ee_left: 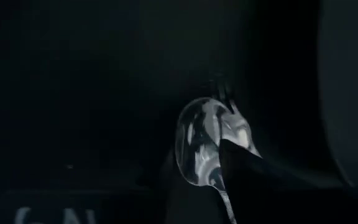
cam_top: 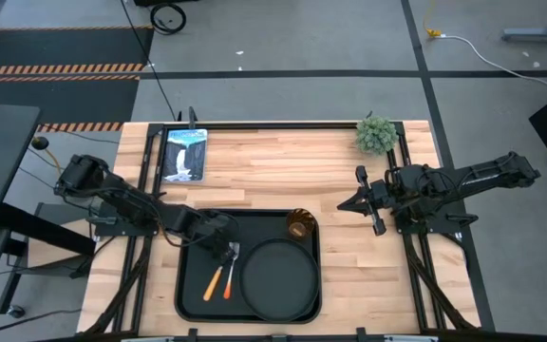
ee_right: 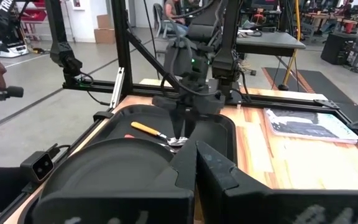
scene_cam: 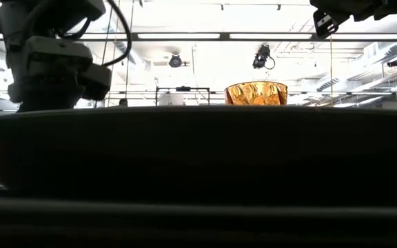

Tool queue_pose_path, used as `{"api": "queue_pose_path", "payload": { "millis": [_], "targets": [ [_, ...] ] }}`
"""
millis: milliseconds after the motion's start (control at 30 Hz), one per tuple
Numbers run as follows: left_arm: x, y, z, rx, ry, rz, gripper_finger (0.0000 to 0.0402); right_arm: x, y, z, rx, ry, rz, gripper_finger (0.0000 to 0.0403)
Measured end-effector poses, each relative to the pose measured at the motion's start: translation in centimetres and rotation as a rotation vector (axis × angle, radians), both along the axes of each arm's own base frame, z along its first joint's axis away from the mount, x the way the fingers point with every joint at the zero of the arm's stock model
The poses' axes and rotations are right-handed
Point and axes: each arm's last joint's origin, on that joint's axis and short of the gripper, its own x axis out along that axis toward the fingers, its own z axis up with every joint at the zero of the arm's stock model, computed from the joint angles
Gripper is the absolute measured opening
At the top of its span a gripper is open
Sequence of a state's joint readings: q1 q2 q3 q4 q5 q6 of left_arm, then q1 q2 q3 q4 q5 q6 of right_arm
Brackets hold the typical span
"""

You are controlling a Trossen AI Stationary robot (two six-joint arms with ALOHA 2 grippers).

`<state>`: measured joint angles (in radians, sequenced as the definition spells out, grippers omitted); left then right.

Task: Pick and place plate/cup/fork/spoon on tray
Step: Adjust the silverwares on the black tray

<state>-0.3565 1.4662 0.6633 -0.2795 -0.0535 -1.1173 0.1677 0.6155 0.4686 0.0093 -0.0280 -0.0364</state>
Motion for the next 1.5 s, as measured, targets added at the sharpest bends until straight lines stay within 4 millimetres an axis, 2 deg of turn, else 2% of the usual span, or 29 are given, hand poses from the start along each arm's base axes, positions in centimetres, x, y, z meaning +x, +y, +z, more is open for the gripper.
{"api": "queue_pose_path", "payload": {
  "millis": [167, 333, 667, 1067, 1300, 1500],
  "targets": [
    [-0.6, 0.2, -1.0, -0.019, -0.005, 0.019, 0.0153, 0.0, 0.0, 0.0, 0.0, 0.003, 0.0, 0.0009],
    [-0.4, 0.1, -1.1, -0.036, -0.051, -0.009, 0.0139, 0.0, 0.0, 0.0, 0.0, 0.004, 0.0, 0.0009],
    [-0.5, 0.1, -1.1, -0.038, -0.045, -0.016, 0.009, 0.0, 0.0, 0.0, -0.001, 0.004, 0.0, 0.0009],
    [-0.5, 0.1, -1.0, -0.036, -0.038, -0.014, 0.0012, 0.0, 0.0, 0.0, 0.0, 0.004, 0.0, 0.0009],
    [-0.6, 0.1, -1.0, -0.043, -0.023, 0.003, 0.0011, 0.0, 0.0, 0.0, 0.007, 0.006, -0.001, 0.0009],
    [-1.5, 0.3, 0.0, -0.01, -0.03, 0.03, 0.0008, 0.0, 0.0, 0.0, 0.007, 0.006, -0.001, 0.0009]
  ]
}}
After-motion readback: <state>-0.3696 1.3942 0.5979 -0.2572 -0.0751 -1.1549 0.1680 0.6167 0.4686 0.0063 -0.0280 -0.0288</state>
